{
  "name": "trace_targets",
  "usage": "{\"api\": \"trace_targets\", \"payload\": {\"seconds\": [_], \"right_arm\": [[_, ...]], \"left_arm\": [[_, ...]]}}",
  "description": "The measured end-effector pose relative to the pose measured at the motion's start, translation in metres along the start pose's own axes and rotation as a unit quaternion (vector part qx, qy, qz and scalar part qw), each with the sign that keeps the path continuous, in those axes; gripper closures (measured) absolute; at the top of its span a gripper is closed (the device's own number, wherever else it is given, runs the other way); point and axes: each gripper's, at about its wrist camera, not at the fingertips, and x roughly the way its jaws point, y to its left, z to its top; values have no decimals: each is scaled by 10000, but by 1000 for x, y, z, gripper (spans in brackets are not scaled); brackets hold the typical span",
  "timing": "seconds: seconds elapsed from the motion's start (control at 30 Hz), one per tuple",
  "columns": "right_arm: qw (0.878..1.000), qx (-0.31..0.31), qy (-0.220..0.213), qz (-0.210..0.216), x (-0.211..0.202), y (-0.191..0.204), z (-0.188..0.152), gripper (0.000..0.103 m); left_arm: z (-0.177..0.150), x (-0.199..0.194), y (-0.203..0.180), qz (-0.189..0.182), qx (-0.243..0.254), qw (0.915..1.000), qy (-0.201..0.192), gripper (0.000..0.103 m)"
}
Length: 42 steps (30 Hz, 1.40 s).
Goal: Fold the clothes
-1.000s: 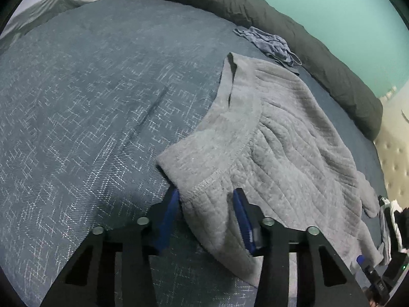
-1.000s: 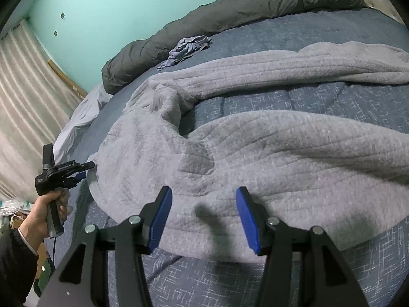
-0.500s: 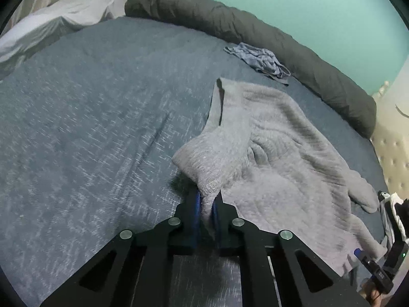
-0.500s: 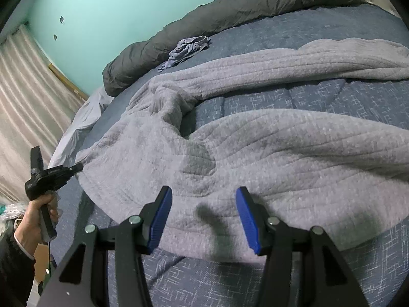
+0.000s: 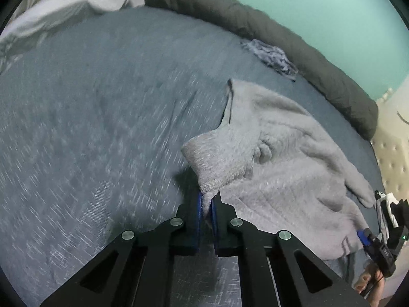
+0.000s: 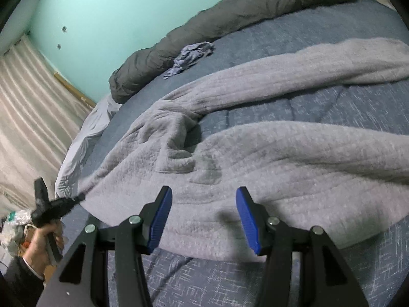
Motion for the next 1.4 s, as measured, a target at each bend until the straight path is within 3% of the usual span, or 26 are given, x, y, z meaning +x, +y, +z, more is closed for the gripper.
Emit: {"api": "trace_targets", "payload": {"seconds": [0.3, 0.47, 0.67, 0.77, 0.9, 0.97, 1.03, 1.07, 1.1, 1.4], "right_arm": [[9922, 997, -98, -742, -37, -53, -6, 46], [9853, 1072, -178, -1315, -67, -70, -21, 46], [9726, 1779, -255, -1475, -85, -112, -40, 46], [9675, 2153, -18, -1329, -74, -125, -46, 46], [9715, 1998, -136, -1264, -65, -124, -40, 46], [9701, 2104, -139, -1205, -60, -127, -38, 52], [9693, 2164, -135, -1164, -58, -129, -36, 75], [9694, 2163, -130, -1155, -58, -129, -35, 81], [9708, 2122, -117, -1116, -59, -127, -33, 97], [9835, 1599, -57, -844, -97, -91, -20, 100]], "left_arm": [[0, 11, 0, 11, 128, 9999, 23, 95], [-2, 5, -1, -85, 202, 9998, 0, 95], [0, 1, -3, -192, 199, 9996, -48, 95], [2, -2, -3, -229, 181, 9995, -79, 95], [7, -8, -8, -263, 224, 9993, -136, 95], [9, -9, -8, -288, 215, 9992, -150, 96], [10, -11, -9, -292, 223, 9992, -155, 96], [11, -11, -10, -296, 226, 9992, -148, 96], [12, -11, -10, -291, 237, 9992, -144, 96], [16, -31, -12, -359, 195, 9988, -256, 96]]}}
